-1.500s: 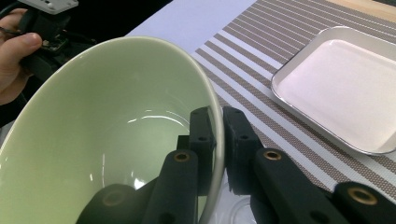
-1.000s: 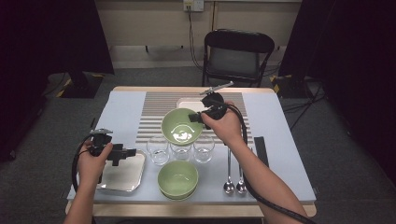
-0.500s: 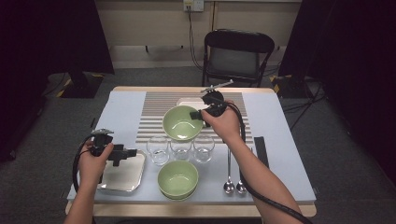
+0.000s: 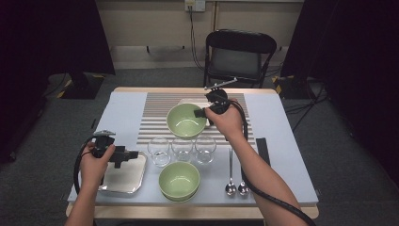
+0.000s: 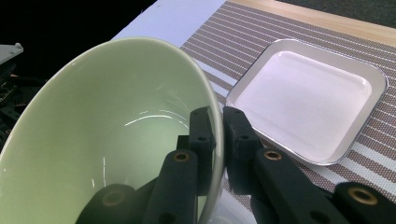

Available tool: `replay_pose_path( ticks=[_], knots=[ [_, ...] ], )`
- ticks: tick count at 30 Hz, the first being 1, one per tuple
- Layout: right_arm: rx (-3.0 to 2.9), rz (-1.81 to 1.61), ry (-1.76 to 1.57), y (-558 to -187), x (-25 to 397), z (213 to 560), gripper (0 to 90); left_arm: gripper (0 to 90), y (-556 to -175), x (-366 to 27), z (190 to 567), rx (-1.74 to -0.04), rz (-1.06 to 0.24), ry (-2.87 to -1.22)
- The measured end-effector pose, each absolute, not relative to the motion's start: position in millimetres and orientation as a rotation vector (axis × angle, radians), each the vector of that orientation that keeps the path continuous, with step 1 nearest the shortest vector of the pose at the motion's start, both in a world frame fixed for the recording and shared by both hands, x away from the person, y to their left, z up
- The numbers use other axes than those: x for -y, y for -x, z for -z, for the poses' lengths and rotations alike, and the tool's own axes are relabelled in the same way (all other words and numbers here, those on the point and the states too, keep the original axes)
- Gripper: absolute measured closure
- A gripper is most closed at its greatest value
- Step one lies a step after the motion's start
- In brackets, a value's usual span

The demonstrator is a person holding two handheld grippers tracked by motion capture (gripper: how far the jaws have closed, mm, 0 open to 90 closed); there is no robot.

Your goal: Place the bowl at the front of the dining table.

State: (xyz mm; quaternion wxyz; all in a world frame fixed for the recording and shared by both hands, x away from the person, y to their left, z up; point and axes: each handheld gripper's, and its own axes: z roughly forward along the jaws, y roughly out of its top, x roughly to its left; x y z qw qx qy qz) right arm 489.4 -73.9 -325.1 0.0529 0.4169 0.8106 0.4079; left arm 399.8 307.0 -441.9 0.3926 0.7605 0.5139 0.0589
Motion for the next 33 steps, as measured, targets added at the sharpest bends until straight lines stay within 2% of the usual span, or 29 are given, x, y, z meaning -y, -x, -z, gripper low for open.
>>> replay_pose_path(
  ticks=[33],
  knots=[
    [-2.380, -1.236, -1.357, -513, 73, 330, 83.2, 22.2, -399, -311, 442, -1.312, -0.161, -1.914]
  ],
)
